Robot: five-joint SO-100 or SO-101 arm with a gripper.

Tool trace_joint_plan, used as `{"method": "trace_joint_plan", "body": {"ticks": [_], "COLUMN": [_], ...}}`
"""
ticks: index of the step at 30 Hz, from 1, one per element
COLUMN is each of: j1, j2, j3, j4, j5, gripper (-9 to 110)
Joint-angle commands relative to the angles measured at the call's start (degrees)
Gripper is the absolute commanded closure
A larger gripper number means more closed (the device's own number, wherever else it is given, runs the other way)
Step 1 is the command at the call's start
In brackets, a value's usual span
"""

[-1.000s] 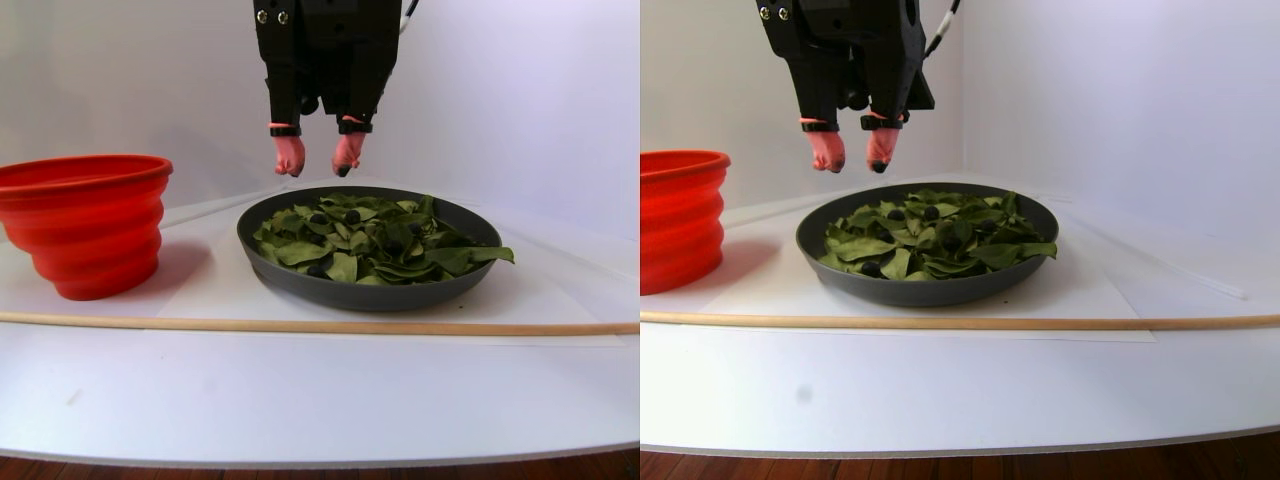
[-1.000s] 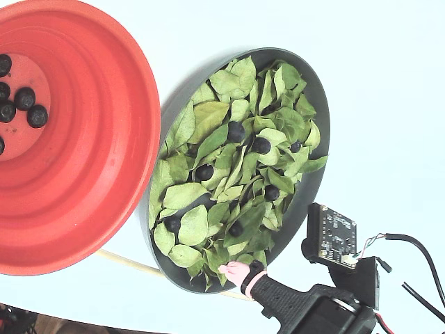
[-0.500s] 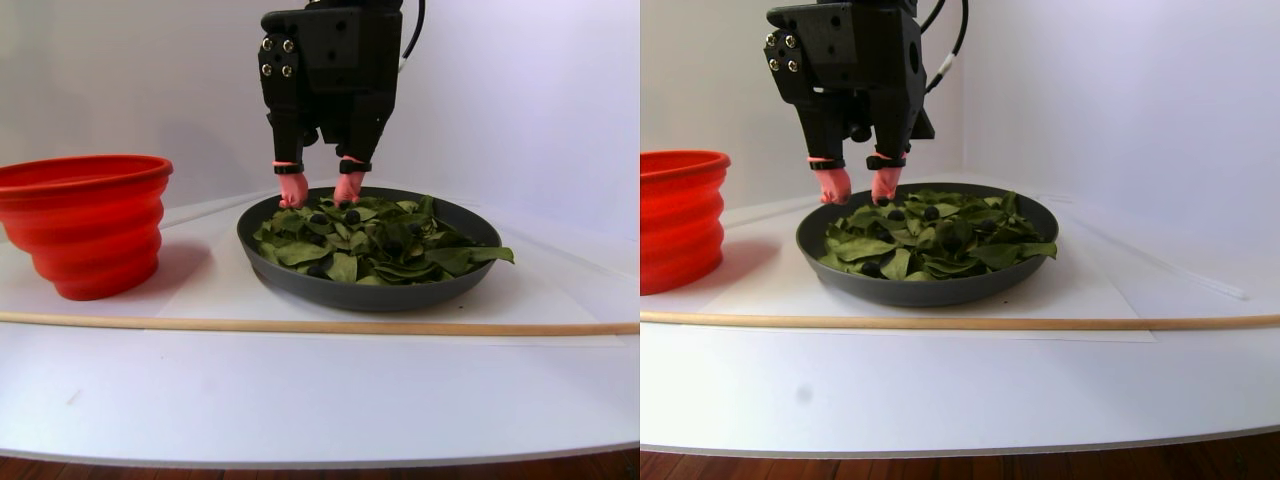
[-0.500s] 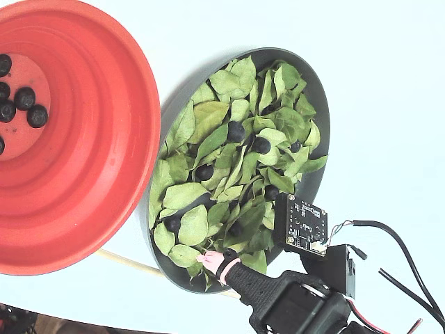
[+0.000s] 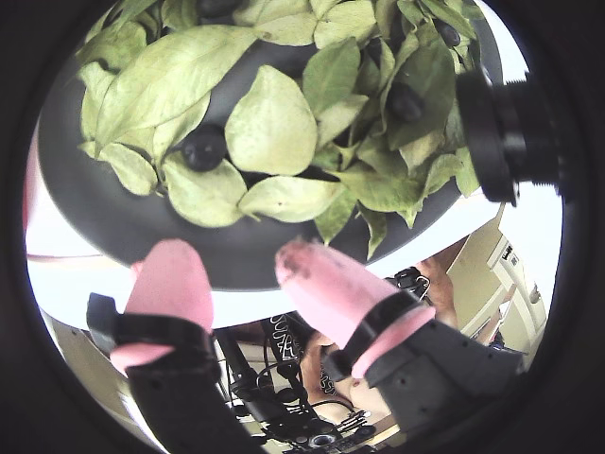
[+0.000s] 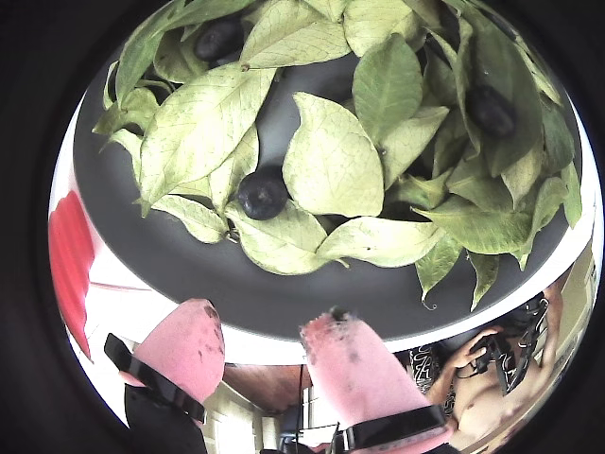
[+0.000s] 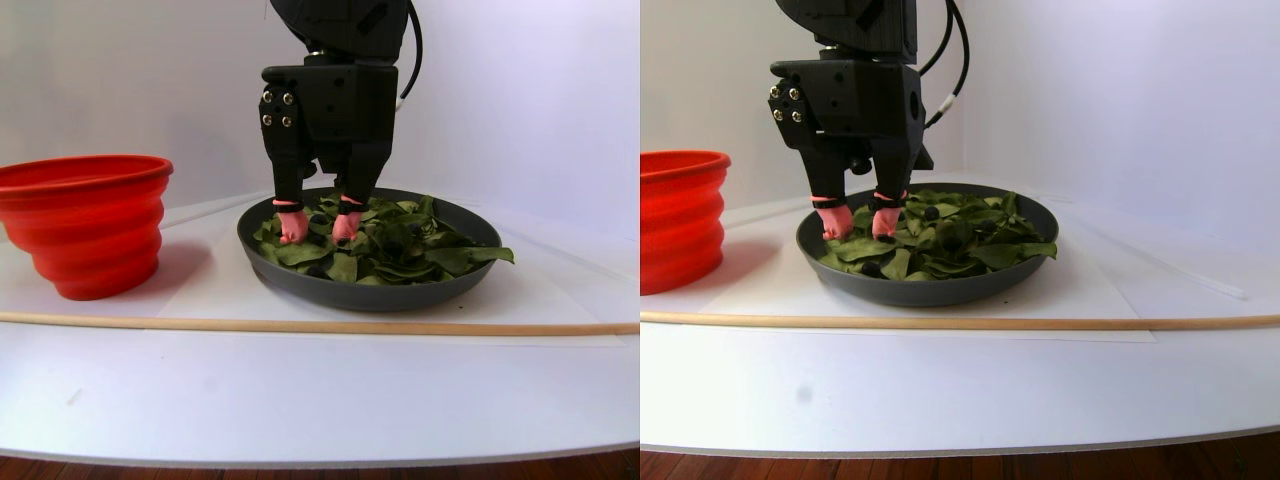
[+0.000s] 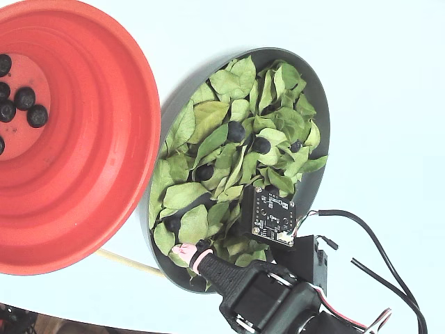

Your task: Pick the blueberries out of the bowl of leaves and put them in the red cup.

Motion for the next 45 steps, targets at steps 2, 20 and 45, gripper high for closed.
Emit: {"method": "trace_joint_plan", "body": {"ticks": [2, 20, 45], "j1": [-0.1, -1.0, -0.8], "j2": [-1.6, -9.7, -16.2], "j3": [-2.5, -6.2, -9.2], "j4": [-2.3, -7.6, -11.3], "j5": [-0.5, -1.4, -2.1], "gripper": [86, 86, 86]}}
